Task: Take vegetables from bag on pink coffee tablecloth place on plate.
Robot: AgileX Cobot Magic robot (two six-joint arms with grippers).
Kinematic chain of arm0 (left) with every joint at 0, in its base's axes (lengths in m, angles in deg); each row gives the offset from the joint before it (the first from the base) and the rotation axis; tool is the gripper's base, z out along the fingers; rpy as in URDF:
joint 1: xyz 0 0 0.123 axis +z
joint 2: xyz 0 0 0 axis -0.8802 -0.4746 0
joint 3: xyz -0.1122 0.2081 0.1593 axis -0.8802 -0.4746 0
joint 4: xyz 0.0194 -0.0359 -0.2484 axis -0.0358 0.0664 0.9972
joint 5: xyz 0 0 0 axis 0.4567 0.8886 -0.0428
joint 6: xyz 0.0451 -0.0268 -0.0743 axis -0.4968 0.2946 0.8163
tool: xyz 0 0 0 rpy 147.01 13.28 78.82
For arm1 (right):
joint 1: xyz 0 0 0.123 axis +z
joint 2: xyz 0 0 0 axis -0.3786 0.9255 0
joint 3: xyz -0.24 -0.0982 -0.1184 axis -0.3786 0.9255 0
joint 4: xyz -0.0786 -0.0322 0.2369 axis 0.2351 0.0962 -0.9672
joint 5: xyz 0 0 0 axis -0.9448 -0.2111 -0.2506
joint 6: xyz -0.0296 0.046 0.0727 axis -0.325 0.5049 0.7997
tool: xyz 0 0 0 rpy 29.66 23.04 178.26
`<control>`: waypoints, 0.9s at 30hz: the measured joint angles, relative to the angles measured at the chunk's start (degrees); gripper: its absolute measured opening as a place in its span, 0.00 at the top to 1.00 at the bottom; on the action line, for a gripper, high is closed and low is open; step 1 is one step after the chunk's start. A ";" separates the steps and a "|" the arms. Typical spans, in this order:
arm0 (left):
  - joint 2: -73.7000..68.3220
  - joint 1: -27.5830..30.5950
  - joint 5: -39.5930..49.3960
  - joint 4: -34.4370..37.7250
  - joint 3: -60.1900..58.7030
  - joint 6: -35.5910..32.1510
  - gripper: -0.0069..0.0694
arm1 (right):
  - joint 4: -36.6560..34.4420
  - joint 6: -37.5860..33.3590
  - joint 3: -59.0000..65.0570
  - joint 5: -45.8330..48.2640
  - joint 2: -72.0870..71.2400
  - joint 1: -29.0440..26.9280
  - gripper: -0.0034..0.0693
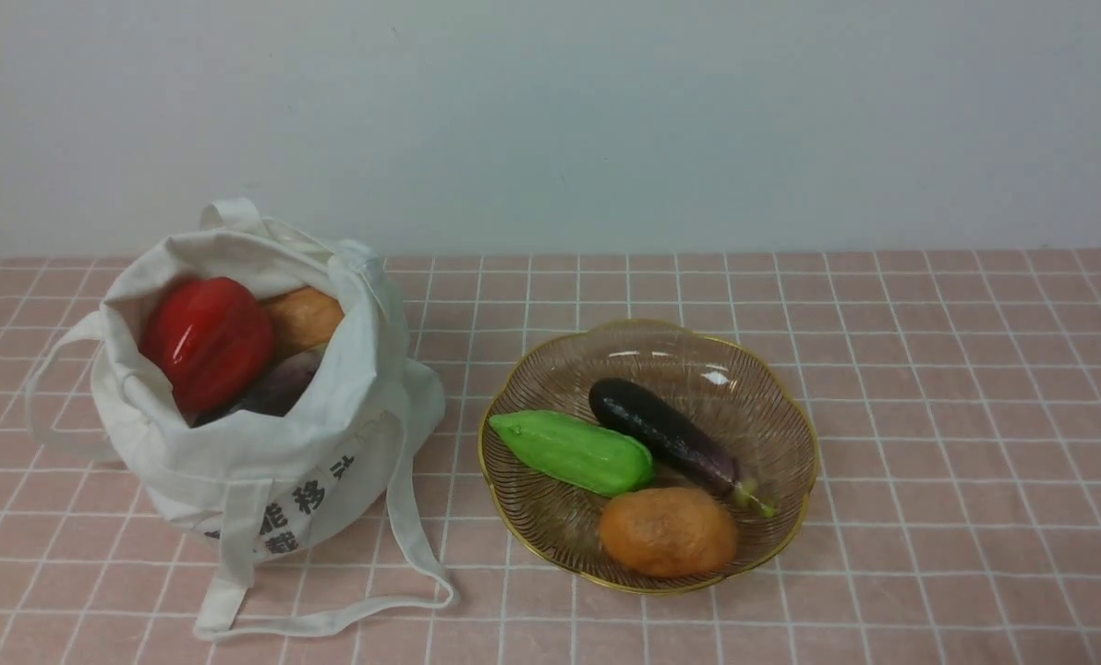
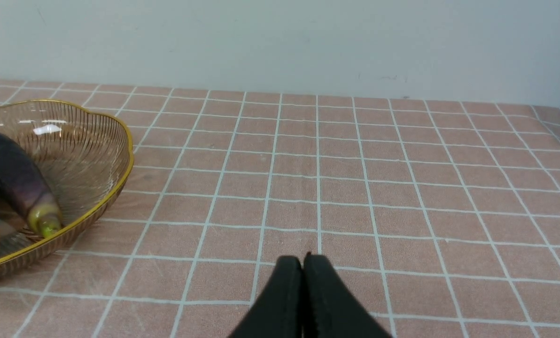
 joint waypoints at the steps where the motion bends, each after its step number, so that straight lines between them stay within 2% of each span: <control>1: 0.30 0.00 0.05 -0.14 -0.38 0.10 0.92 | 0.00 0.00 0.00 0.00 0.00 0.00 0.97; 5: 2.45 0.00 0.05 -4.48 -4.47 4.20 0.92 | 0.00 0.00 0.00 0.00 0.00 0.00 0.97; 11: 4.40 1.75 -1.07 -12.60 -13.11 14.22 0.92 | 0.00 0.00 0.00 0.00 0.00 0.00 0.97; 13: 6.60 5.40 -3.67 -12.84 -18.33 15.30 0.92 | 0.00 0.00 0.00 0.00 0.00 0.00 0.97; 21: 20.15 26.18 -19.89 -9.67 -46.66 15.67 0.92 | 0.00 0.00 0.00 0.00 0.00 0.00 0.97; 24: 25.29 30.93 -23.64 -9.47 -55.45 15.67 0.92 | 0.00 0.00 0.00 0.00 0.00 0.00 0.97; 27: 29.64 33.82 -23.35 -9.08 -60.52 15.67 0.92 | 0.00 0.00 0.00 0.00 0.00 0.00 0.97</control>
